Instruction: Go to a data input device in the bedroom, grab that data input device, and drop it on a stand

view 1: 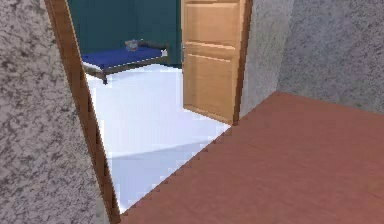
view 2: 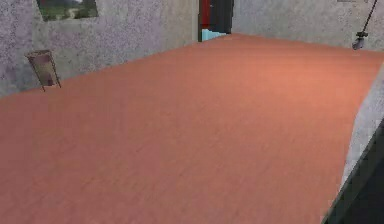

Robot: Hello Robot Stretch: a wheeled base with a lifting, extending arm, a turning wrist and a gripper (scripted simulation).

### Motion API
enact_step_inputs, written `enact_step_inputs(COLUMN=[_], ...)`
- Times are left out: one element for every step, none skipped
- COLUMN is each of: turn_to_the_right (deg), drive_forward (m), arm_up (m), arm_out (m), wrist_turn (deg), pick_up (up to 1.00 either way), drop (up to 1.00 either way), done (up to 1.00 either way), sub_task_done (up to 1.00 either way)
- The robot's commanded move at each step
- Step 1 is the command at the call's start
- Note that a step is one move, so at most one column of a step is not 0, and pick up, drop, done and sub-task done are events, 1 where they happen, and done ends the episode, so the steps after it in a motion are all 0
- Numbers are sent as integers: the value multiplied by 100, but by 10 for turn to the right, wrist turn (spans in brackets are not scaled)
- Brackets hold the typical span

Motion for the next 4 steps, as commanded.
enact_step_inputs(turn_to_the_right=[0,0,-360,0], drive_forward=[100,30,0,85], arm_up=[0,0,0,0], arm_out=[0,0,0,0], wrist_turn=[0,0,0,0], pick_up=[0,0,0,0], drop=[0,0,0,0], done=[0,0,0,0], sub_task_done=[0,0,0,0])
